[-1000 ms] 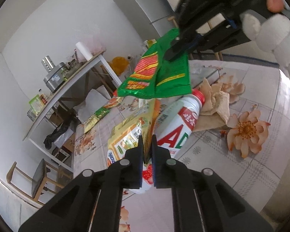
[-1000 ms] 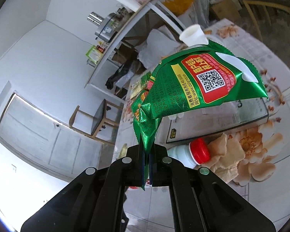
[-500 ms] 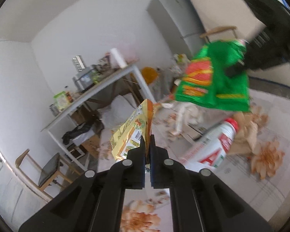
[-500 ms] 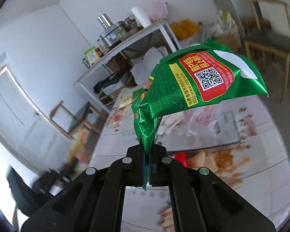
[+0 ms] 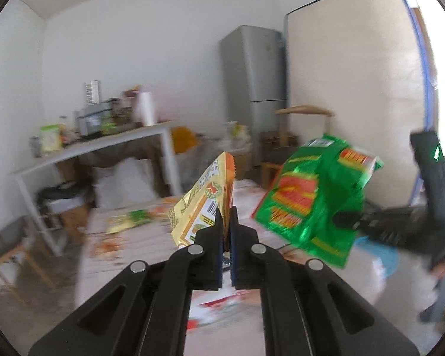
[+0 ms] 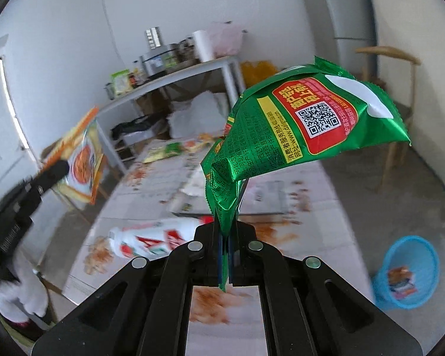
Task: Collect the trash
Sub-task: 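Carry both items to the blue wastebasket and open both tools over it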
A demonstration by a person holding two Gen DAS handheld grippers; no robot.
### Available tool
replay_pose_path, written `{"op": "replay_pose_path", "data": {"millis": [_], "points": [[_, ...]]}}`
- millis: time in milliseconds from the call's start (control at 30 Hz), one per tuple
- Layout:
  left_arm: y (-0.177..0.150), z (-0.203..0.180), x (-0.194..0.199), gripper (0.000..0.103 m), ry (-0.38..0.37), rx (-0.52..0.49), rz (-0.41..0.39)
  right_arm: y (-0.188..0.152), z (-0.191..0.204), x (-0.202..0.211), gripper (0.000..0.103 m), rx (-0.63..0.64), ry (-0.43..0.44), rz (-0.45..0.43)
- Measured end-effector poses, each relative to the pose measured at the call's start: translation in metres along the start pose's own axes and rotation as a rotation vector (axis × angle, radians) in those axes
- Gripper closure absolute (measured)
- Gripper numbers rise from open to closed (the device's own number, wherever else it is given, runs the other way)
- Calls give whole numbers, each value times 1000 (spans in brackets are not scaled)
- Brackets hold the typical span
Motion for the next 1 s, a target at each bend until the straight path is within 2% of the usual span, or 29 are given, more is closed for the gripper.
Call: {"op": "replay_pose_path", "data": {"millis": [133,300,433,567,700,867,1000], "points": [[13,-72,-6,100,-144,-29,2,-16,-38,37,102,-21,-108,-12],[20,-163,-23,100,-343,-34,64,-37,-94,75,102,-84,-230,-15],[22,-230,-33,100,-449,-73,102,-55,-136,98,102,-144,-316,-17],[18,-292,-47,100,-522,-127,146,-77,-187,114,102,-225,-395,-6],[0,-359,-72,100,-581,-176,231,-104,-242,122,102,-309,-469,28],[-30,-432,-111,100,-588,-229,355,-143,-311,117,102,-408,-536,95],[-60,-490,-140,100,-576,-280,457,-172,-358,103,102,-490,-535,148]]}}
Point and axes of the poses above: each gripper's, at about its wrist camera, not at the fingertips, and x roughly against the way its jaws point, z to its left, y to its top, the point moved 9 cm from there along -x, roughly the way its jaws point, and after that the axes turned 13 degrees about y, right-handed, at the moved point
